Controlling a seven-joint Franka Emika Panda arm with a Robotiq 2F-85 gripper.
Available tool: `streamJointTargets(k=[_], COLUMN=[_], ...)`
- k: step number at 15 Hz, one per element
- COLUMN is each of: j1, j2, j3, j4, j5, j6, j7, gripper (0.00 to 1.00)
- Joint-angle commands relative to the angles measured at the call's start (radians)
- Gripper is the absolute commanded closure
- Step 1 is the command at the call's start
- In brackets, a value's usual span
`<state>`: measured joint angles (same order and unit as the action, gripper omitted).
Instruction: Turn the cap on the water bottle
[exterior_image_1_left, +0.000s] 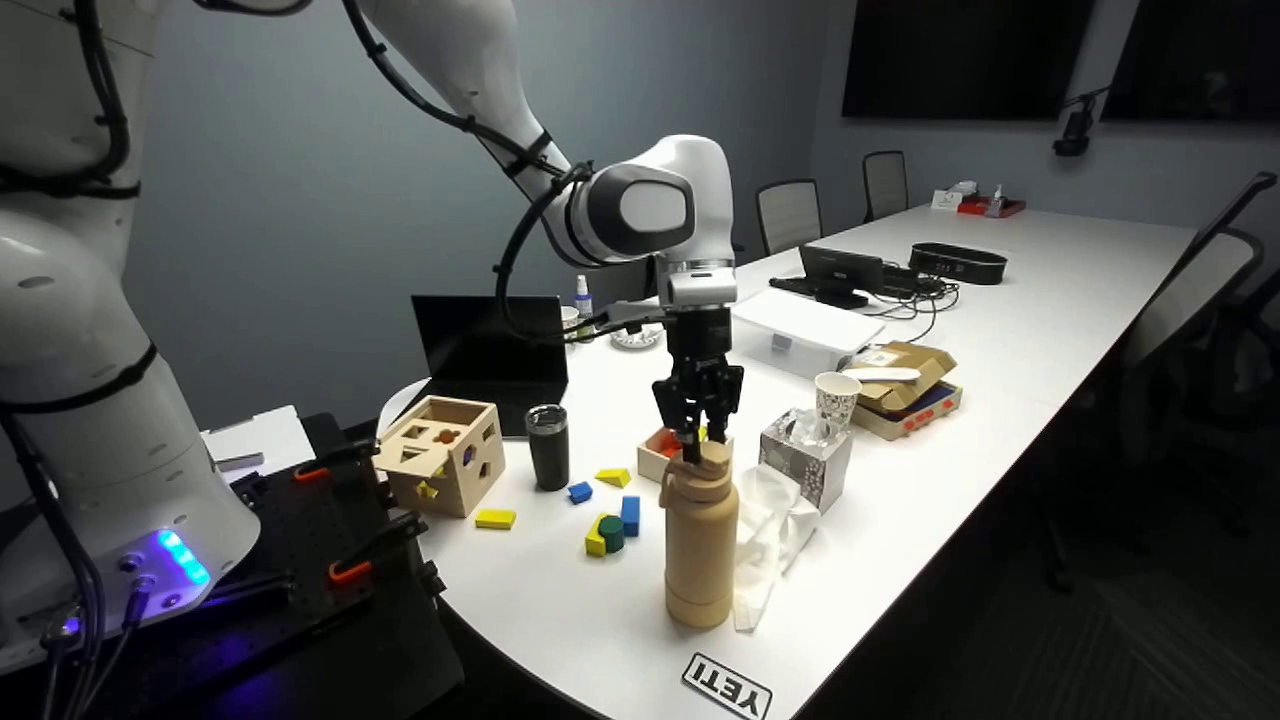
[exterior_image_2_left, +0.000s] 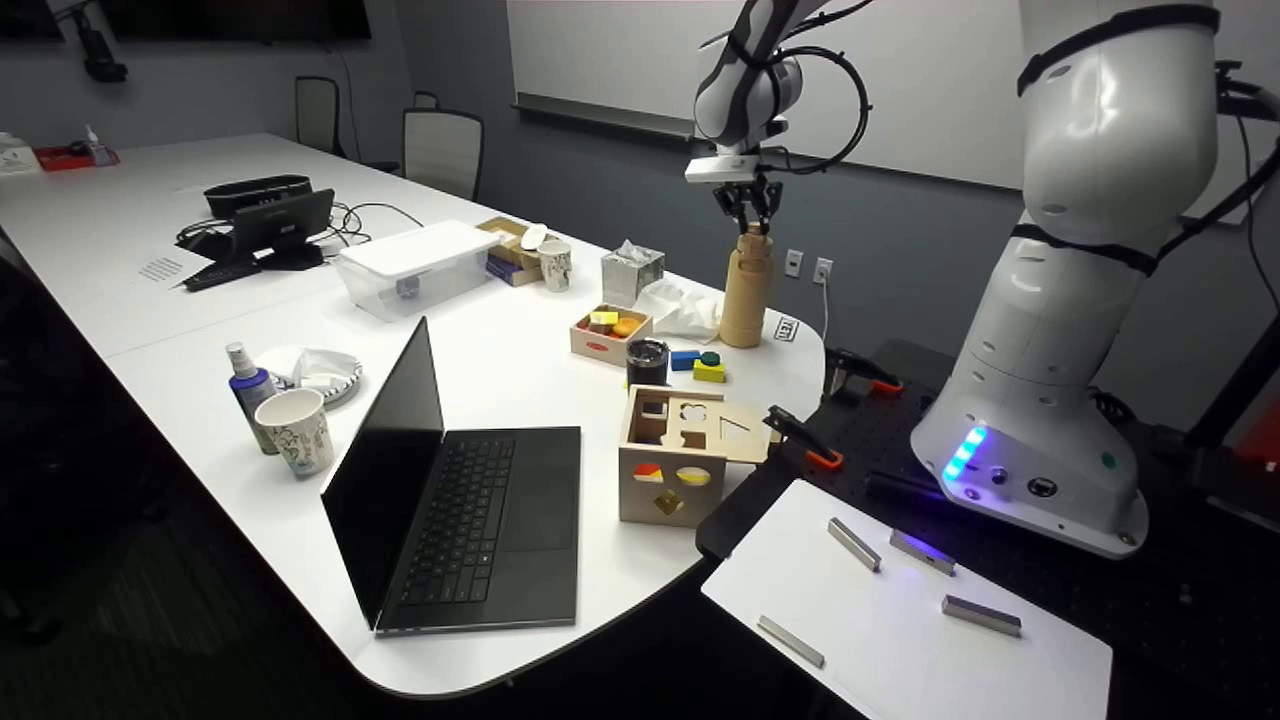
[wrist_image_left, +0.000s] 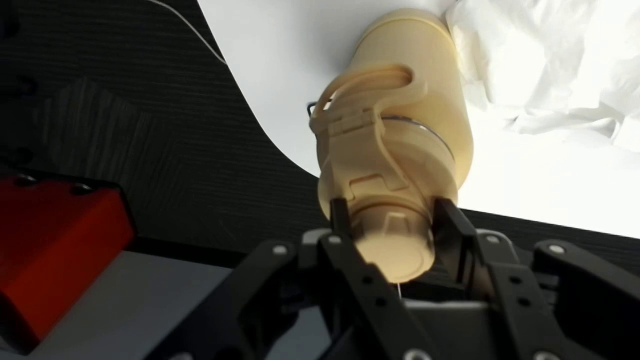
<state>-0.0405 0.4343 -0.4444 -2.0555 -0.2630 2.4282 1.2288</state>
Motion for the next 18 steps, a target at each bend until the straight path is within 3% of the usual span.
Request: streamJointTargets(k=[1,9,18], j1=[-0.007,-0.025,-0.035], j2=[0.04,0.046,0.029], j3=[0.017,0.036,0.057], j4=[0.03,0.053,0.026], j5=[-0.001,-0.005,-0.073], j6=[-0.061,-0.078,-0.004], j7=[0.081,0.085,-0.077], gripper=[0.8,0.8,0.8])
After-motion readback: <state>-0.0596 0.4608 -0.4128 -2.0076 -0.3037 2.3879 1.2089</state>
